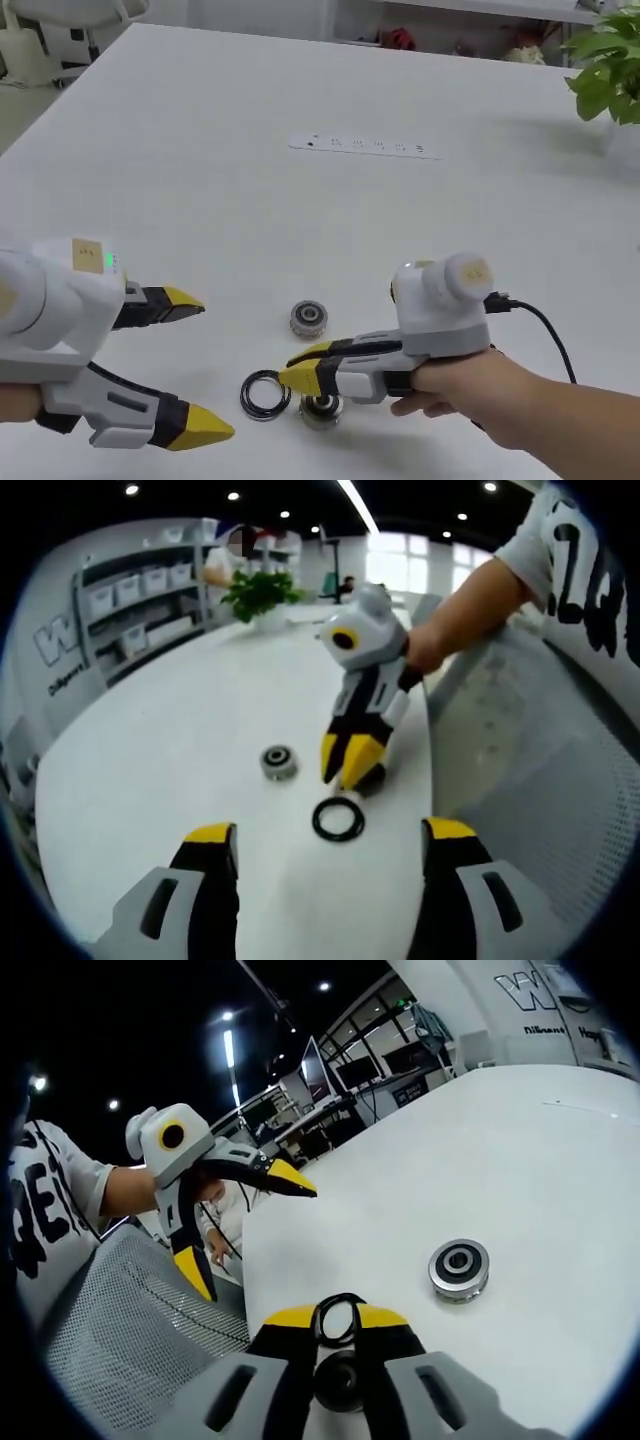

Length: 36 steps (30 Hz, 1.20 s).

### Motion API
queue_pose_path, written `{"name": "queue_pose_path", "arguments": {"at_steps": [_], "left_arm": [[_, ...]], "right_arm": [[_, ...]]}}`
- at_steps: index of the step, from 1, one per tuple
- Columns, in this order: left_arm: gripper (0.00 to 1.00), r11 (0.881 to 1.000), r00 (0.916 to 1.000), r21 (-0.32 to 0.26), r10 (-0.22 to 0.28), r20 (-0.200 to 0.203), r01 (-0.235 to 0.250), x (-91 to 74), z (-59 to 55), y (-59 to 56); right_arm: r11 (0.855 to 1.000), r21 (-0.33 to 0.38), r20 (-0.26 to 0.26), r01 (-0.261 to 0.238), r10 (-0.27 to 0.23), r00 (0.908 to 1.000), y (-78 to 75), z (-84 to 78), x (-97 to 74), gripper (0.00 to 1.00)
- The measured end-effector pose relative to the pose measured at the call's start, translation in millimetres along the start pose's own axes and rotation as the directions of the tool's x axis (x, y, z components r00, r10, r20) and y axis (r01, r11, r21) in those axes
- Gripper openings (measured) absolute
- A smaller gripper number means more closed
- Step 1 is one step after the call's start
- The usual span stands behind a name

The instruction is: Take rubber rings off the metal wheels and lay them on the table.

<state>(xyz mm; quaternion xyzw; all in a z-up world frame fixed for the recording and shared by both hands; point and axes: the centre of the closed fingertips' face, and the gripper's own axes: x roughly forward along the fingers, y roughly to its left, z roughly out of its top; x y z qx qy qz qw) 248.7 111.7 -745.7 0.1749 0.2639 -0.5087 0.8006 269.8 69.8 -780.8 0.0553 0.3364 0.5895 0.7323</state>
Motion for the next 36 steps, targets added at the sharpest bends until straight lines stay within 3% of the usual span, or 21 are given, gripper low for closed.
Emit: {"name": "queue_pose_path", "arguments": {"at_steps": [36], "left_arm": [[0.76, 0.999, 0.9987, -0.017, 0.038, 0.033, -0.038, -8.9, 14.0, 9.5]], "right_arm": [[0.995, -0.100, 0.076, 0.014, -0.006, 0.9971, 10.9, 31.7, -15.3, 0.27]]}}
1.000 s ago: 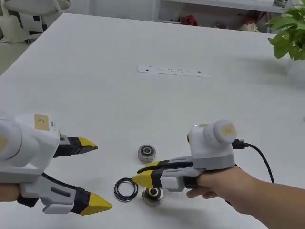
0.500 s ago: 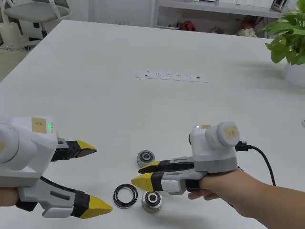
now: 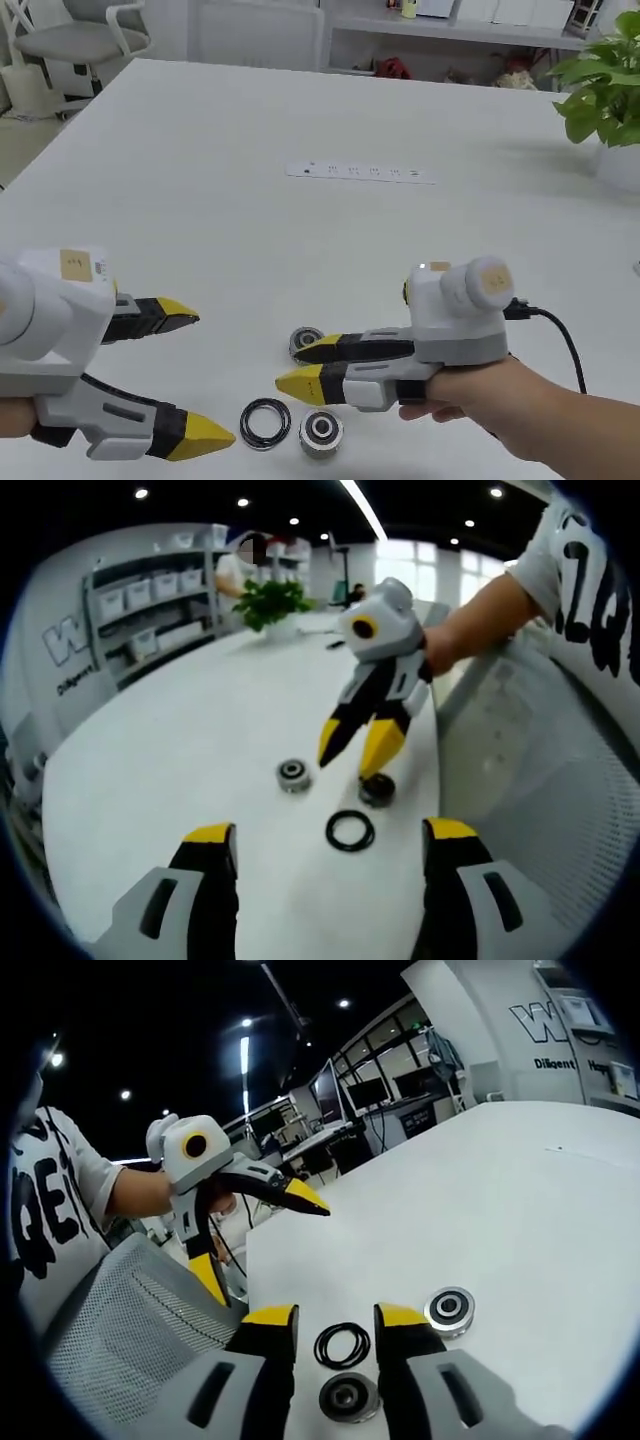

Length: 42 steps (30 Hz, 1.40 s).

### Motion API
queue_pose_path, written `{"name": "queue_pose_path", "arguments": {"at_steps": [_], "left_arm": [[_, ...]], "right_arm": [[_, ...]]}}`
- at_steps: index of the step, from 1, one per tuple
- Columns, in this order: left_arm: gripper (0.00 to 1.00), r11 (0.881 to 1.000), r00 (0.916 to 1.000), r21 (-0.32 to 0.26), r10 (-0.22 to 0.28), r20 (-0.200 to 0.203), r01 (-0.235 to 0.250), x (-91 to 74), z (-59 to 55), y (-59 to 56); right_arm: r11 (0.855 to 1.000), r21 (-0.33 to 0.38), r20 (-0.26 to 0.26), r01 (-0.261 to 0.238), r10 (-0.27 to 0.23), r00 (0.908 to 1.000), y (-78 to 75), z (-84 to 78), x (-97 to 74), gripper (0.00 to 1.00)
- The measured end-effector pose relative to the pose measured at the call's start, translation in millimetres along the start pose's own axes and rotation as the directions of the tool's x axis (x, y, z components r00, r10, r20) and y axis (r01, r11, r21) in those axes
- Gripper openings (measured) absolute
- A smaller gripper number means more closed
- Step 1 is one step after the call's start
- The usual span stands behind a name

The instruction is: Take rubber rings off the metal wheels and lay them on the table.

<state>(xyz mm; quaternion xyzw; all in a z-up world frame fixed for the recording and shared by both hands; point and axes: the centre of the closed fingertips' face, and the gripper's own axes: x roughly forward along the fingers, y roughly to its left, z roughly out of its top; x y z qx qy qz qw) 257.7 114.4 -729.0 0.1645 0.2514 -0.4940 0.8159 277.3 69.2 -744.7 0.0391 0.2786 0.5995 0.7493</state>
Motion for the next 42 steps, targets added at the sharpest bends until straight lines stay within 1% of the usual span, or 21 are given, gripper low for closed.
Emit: {"name": "queue_pose_path", "arguments": {"at_steps": [8, 23, 34, 38, 42], "left_arm": [[0.77, 1.000, 1.0000, 0.003, 0.007, 0.005, -0.007, -2.7, 3.1, 1.6], [0.77, 1.000, 0.9999, 0.017, 0.010, 0.014, -0.010, -6.7, 11.8, -0.8], [0.78, 1.000, 0.9996, 0.021, 0.020, 0.019, -0.020, -12.5, 16.3, -0.1], [0.78, 1.000, 0.9996, 0.023, 0.019, 0.019, -0.020, -13.3, 17.4, -0.5], [0.78, 0.999, 0.9996, 0.024, 0.020, 0.020, -0.021, -14.1, 18.7, 0.1]], "right_arm": [[1.000, -0.029, 0.016, 0.008, -0.007, 0.9998, 1.6, 8.6, -4.6, 0.32], [0.995, -0.092, 0.059, 0.046, -0.041, 0.9974, 3.4, 27.4, -23.6, 0.42], [0.989, -0.128, 0.079, 0.080, -0.070, 0.9944, 2.8, 35.0, -40.5, 0.50], [0.984, -0.150, 0.084, 0.100, -0.088, 0.9926, 0.7, 36.0, -47.5, 0.55], [0.978, -0.171, 0.082, 0.116, -0.104, 0.9912, -1.3, 35.8, -54.3, 0.57]]}}
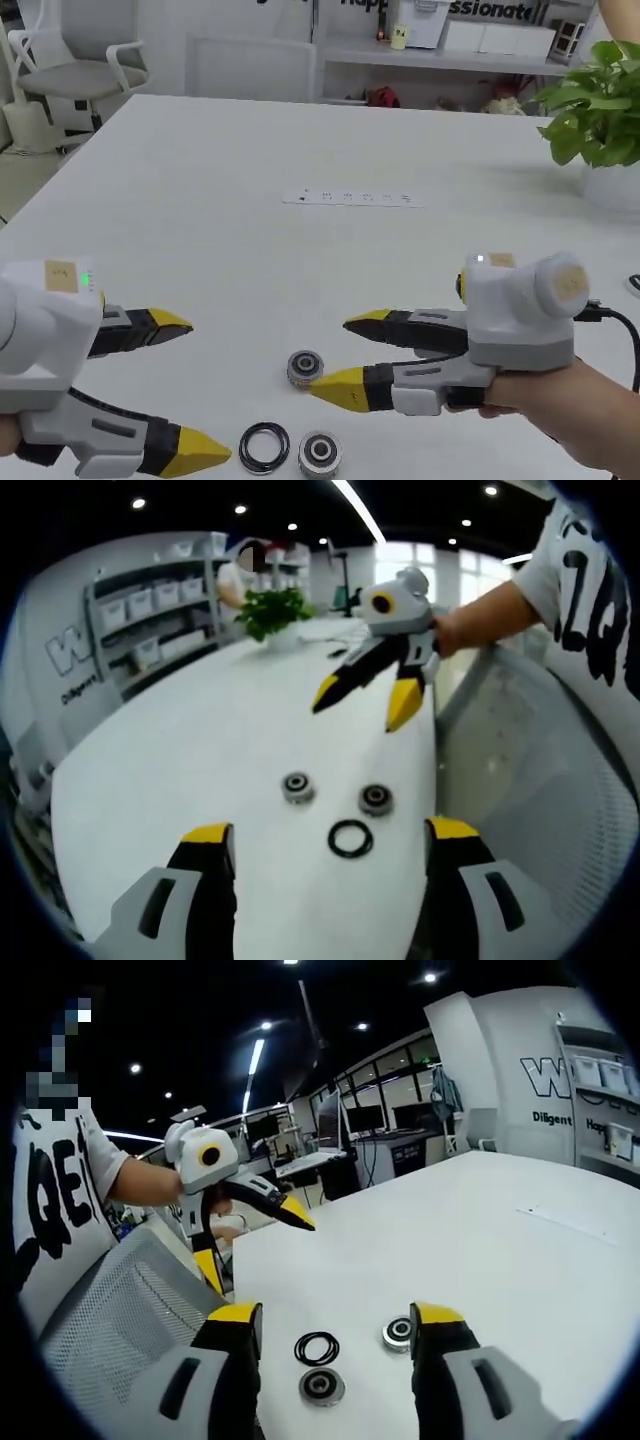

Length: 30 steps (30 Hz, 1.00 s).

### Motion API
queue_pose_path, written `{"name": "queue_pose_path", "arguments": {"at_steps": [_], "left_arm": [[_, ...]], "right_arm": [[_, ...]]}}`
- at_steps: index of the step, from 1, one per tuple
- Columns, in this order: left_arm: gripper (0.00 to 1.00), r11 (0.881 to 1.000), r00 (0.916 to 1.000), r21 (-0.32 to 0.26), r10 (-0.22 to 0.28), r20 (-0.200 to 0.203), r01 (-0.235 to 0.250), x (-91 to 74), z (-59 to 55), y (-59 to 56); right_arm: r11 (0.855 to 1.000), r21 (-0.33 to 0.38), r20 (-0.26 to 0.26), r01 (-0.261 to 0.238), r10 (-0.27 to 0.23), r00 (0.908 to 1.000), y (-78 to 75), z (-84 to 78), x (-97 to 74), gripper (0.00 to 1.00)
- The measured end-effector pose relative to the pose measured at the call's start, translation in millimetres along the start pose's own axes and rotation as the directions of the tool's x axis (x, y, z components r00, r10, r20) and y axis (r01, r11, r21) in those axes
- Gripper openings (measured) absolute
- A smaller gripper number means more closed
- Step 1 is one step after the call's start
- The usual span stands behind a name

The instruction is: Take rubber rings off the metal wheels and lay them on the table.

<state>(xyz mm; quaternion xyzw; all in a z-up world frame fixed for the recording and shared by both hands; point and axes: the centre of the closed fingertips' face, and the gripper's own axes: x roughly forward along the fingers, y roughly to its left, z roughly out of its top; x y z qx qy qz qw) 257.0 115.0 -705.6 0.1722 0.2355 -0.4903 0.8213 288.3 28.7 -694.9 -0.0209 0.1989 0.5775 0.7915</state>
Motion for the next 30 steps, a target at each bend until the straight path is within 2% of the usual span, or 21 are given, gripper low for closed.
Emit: {"name": "queue_pose_path", "arguments": {"at_steps": [7, 14, 30], "left_arm": [[0.79, 1.000, 1.0000, 0.000, 0.001, 0.001, -0.001, -1.2, 1.7, 0.5], [0.80, 1.000, 0.9999, -0.008, 0.010, 0.001, -0.010, -4.6, -0.5, 1.7], [0.80, 1.000, 0.9997, -0.018, 0.023, 0.001, -0.023, -7.4, -2.8, 5.0]], "right_arm": [[1.000, -0.024, -0.004, 0.018, -0.018, 0.9998, -2.6, -0.2, -8.5, 0.61], [0.997, -0.063, -0.029, 0.037, -0.039, 0.9988, -4.3, -8.3, -18.5, 0.64], [0.993, -0.079, -0.054, 0.091, -0.096, 0.9940, -18.7, -21.9, -39.0, 0.71]]}}
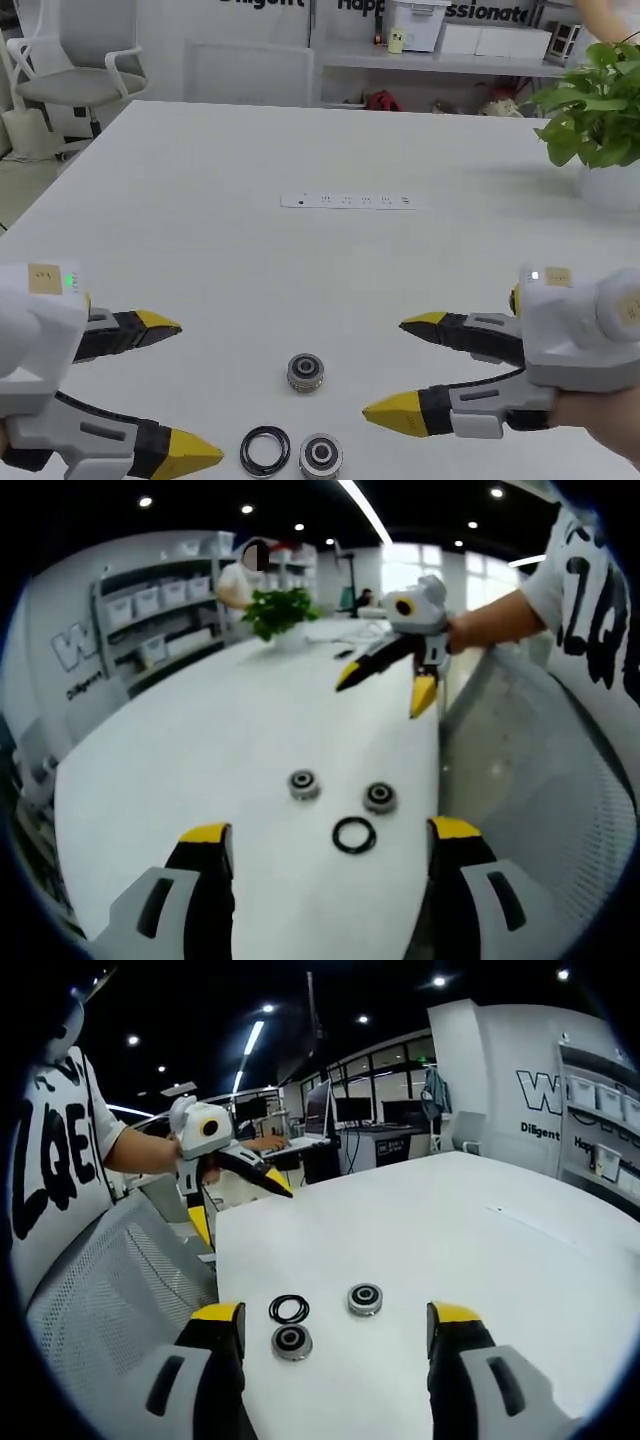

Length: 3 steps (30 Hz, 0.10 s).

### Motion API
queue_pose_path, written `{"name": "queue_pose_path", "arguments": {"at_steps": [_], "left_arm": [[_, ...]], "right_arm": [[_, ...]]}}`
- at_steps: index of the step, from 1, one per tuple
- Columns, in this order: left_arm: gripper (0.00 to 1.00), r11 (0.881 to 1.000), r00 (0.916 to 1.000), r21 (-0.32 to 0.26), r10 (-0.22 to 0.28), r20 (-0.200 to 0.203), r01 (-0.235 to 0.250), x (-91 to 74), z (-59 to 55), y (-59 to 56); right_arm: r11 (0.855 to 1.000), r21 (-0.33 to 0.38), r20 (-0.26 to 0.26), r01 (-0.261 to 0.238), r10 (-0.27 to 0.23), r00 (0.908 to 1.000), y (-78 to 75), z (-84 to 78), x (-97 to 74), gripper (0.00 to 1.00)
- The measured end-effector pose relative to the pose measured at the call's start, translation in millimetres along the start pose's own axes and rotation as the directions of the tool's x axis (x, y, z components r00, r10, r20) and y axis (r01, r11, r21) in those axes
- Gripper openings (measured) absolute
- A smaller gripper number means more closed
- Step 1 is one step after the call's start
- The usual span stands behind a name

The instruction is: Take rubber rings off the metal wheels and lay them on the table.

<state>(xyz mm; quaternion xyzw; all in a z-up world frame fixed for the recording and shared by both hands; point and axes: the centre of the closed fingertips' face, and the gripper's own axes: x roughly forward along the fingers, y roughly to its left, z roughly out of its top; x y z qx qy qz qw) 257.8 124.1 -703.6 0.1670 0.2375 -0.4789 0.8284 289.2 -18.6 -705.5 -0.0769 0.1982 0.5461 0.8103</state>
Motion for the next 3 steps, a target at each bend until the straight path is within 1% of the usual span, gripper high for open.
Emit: {"name": "queue_pose_path", "arguments": {"at_steps": [3], "left_arm": [[0.80, 1.000, 1.0000, -0.003, 0.000, 0.001, 0.000, 0.7, 0.1, -0.1]], "right_arm": [[1.000, -0.001, -0.010, 0.012, -0.012, 0.9999, -2.7, -4.4, -2.6, 0.73]]}}
